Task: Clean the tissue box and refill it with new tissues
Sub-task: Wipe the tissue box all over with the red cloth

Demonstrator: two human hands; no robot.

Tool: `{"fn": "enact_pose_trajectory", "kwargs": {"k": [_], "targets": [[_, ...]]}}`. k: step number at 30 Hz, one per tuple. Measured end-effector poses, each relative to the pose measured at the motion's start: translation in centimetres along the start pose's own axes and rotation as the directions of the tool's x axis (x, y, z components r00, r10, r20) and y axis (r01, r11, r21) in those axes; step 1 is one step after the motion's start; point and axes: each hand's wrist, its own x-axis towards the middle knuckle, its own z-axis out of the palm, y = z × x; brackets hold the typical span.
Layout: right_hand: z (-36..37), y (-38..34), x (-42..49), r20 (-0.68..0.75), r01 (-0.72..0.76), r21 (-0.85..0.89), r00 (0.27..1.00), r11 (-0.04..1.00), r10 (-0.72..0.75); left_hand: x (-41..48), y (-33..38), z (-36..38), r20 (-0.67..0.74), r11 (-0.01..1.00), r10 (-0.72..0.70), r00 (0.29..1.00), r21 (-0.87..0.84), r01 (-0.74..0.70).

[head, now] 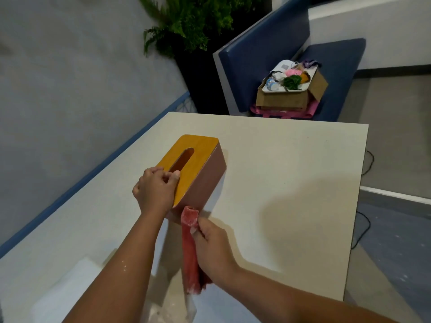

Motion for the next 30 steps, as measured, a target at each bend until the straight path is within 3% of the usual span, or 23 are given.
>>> {"fn": "enact_pose_trajectory", "kwargs": {"k": [3, 7, 10, 13, 17, 21, 26, 30], "targets": [[-1.4, -0.9, 0.4, -0.003, -0.065, 0.049, 0.998, 0.997, 0.065, -0.8, 0.5, -0.2, -0.085, 0.974, -0.101, 0.991, -0.213, 0.081], [-3.2, -2.4, 0.5, -0.026, -0.125, 0.099, 0.991, 0.987, 0.128, -1.5, 0.7, -1.1, -0.101, 0.858, -0.233, 0.967, -0.490, 0.155], [-5.1, -4.1, 0.5, -0.041, -0.160, 0.195, 0.984, 0.968, 0.171, -1.7, 1.1, -2.4, -0.188, 0.851, -0.250, 0.950, -0.510, 0.123], [-7.0, -5.7, 0.8, -0.035, -0.144, 0.268, 0.987, 0.953, 0.159, -3.3, 3.3, -3.7, -0.251, 0.863, -0.131, 0.959, -0.506, -0.015], [-9.2, -7.4, 2.0, -0.033, -0.102, 0.350, 0.992, 0.931, 0.121, -6.8, 7.7, -3.2, 0.014, 0.794, -0.072, 0.997, -0.605, 0.065], [-11.6, -8.7, 3.5, 0.025, -0.029, 0.359, 0.999, 0.933, 0.022, -8.7, 11.0, -0.8, 0.271, 0.656, 0.007, 0.963, -0.728, 0.200], [-16.7, -10.3, 6.5, 0.179, -0.071, 0.331, 0.984, 0.941, 0.011, -7.5, 15.9, 2.2, 0.390, 0.448, 0.001, 0.921, -0.824, 0.348], [-22.0, -11.8, 10.0, 0.278, -0.068, 0.128, 0.960, 0.989, 0.030, -5.3, 20.1, 5.2, 0.454, 0.213, -0.069, 0.888, -0.863, 0.458]]}}
